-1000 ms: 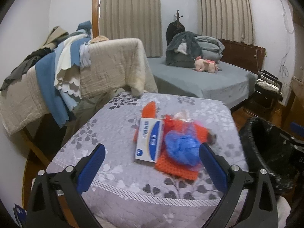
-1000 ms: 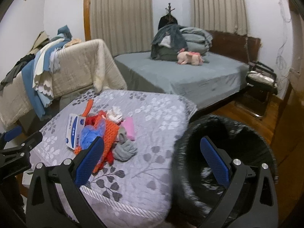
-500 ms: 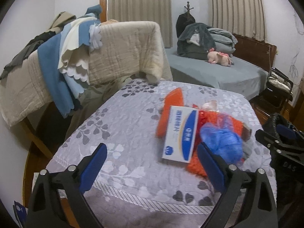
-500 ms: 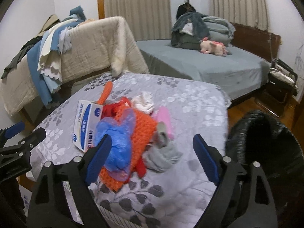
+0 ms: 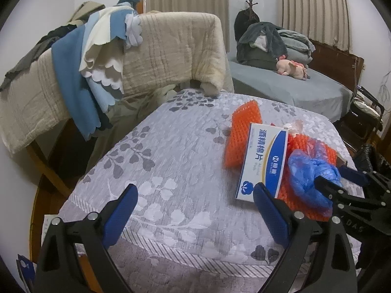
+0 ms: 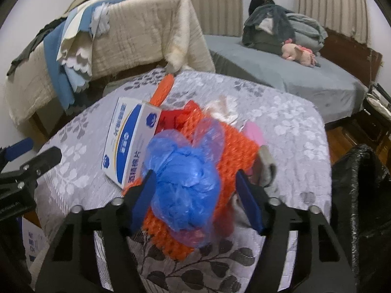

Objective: Collect trash
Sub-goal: 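Grasp the blue plastic bag with the right tool while the left tool grasps the alcohol pad box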

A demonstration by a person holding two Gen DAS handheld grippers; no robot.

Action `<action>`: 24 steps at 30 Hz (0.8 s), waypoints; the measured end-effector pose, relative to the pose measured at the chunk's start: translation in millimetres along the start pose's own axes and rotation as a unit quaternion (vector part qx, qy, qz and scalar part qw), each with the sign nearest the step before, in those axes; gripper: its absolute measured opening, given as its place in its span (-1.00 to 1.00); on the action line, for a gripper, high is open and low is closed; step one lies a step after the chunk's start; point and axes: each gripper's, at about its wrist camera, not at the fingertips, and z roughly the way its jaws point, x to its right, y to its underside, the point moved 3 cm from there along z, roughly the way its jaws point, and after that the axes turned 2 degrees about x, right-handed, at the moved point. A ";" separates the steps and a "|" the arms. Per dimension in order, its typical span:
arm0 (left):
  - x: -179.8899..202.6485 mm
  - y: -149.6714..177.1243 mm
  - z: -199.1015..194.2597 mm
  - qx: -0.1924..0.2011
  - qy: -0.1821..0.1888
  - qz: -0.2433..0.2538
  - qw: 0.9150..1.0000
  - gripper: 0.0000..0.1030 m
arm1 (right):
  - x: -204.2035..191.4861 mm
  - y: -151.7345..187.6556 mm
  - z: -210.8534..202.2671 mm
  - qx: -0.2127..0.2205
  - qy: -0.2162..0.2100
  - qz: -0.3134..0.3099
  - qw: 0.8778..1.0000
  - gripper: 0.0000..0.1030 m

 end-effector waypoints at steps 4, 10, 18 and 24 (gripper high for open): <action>-2.6 0.1 2.6 -0.002 0.003 -0.003 1.000 0.81 | -6.7 3.7 6.3 -0.019 -0.022 -0.007 1.000 -0.13; 0.5 -2.0 3.7 0.001 0.012 0.000 1.000 0.81 | -5.1 -0.2 -6.5 -0.008 -0.036 -0.003 0.999 -0.23; 23.1 -9.1 5.6 0.005 0.039 0.009 0.999 0.78 | 17.5 -8.8 -32.5 0.022 -0.027 0.014 0.999 -0.23; 53.1 -15.3 29.1 0.000 0.061 0.034 0.998 0.68 | 33.5 -6.1 -29.9 0.020 -0.016 0.027 0.999 -0.23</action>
